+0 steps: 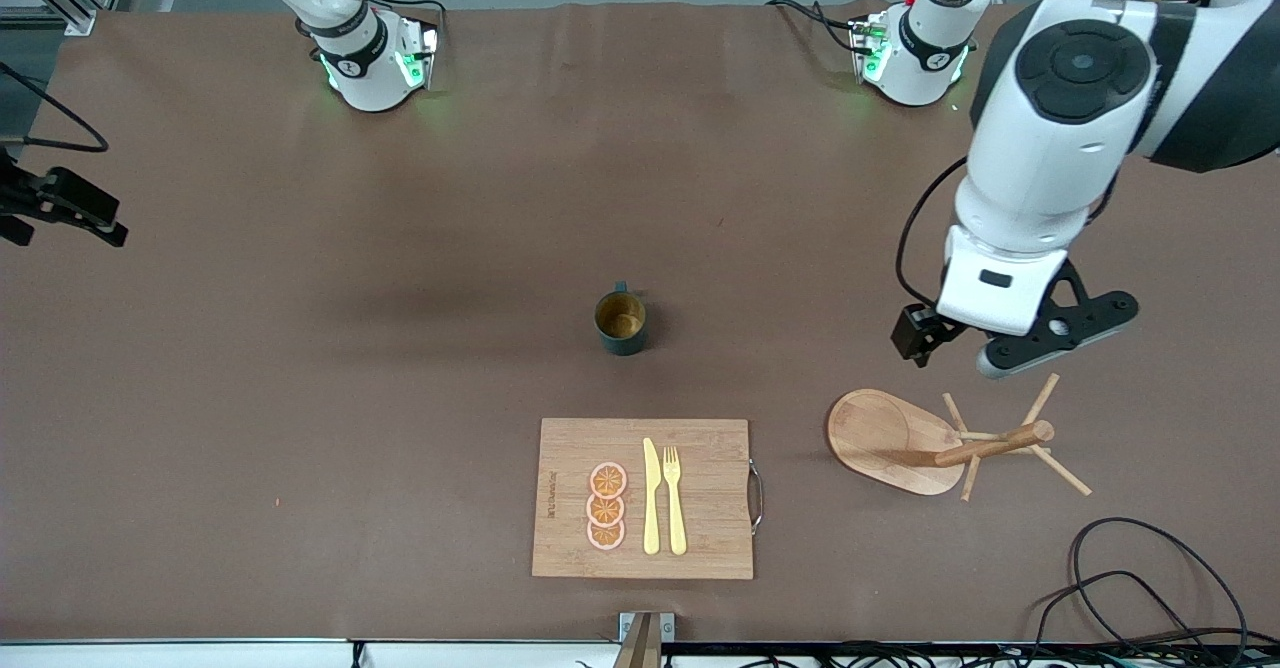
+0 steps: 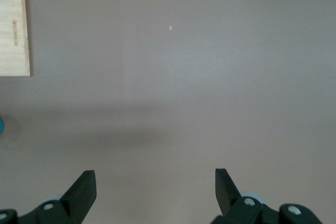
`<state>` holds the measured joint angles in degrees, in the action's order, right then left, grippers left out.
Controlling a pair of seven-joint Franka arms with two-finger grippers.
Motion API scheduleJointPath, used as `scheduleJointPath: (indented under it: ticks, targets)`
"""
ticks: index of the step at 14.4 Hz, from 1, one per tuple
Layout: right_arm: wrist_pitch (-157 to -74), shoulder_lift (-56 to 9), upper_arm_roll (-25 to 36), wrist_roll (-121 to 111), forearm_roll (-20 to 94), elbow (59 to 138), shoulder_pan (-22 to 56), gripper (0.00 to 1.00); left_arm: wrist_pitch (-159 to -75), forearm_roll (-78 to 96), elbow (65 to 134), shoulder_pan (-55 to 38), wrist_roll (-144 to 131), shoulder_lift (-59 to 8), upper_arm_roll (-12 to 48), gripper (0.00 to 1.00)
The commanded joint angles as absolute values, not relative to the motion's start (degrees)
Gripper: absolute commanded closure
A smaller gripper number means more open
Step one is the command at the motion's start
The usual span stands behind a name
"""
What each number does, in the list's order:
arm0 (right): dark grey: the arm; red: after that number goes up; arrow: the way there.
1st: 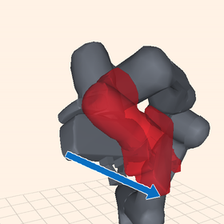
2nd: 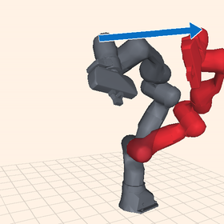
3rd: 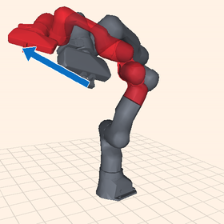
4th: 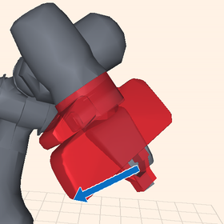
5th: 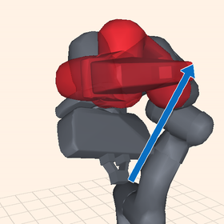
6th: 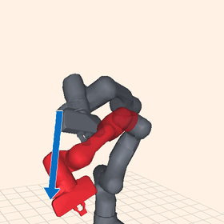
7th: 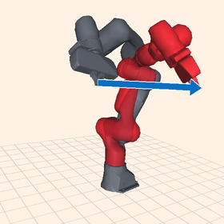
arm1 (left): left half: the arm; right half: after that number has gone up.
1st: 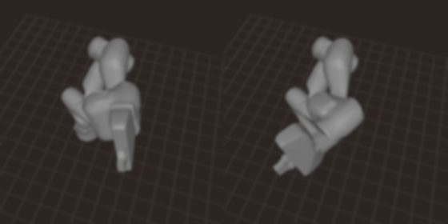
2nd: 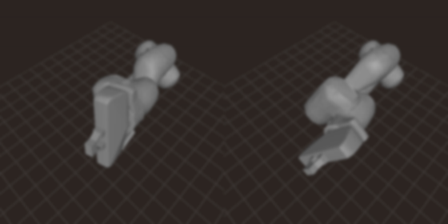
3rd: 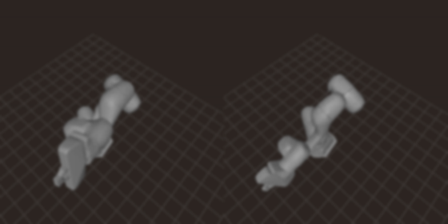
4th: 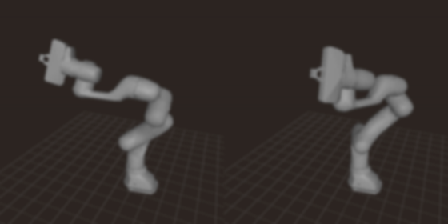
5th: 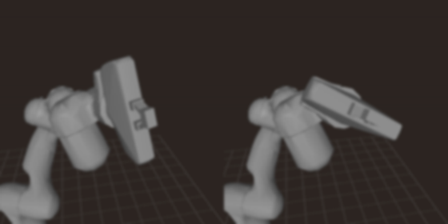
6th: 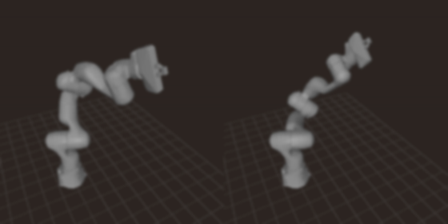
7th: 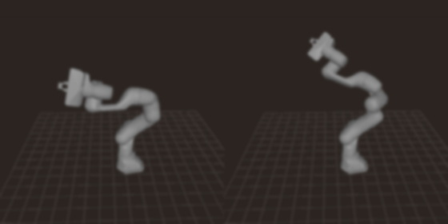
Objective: Transfer cup from left to right arm and place
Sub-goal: 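Open the left gripper and raise it away from the mug, then reach the right gripper to the teal mug while the left gripper withdraws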
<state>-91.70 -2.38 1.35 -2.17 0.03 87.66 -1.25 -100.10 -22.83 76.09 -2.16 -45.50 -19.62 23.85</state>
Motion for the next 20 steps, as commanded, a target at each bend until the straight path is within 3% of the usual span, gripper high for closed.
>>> scheduleJointPath:
  ticks: [1,5,14,18,20]
  targets:
    - [-92.72,-6.14,1.49,-1.94,4.03,87.72,1.39,0.00,-96.95,-21.62,76.38,-0.09,-40.54,-17.84,24.26,0.00]
    - [-99.31,-11.85,1.49,7.26,6.59,87.19,6.75,0.00,-96.77,-16.36,76.46,5.79,-35.87,-16.35,24.34,0.00]
    - [-110.56,-23.36,1.41,46.36,8.00,85.96,24.59,0.00,-90.09,-9.23,76.20,9.84,-23.24,-15.91,24.08,0.00]
    - [-111.09,-33.02,1.41,62.45,7.91,76.76,31.53,0.00,-87.37,-3.64,76.90,3.27,-17.14,-11.61,13.48,0.00]
    - [-111.09,-37.51,1.41,69.14,7.91,72.53,34.44,0.00,-87.19,-1.41,78.39,3.51,-17.05,-9.33,12.22,0.00]
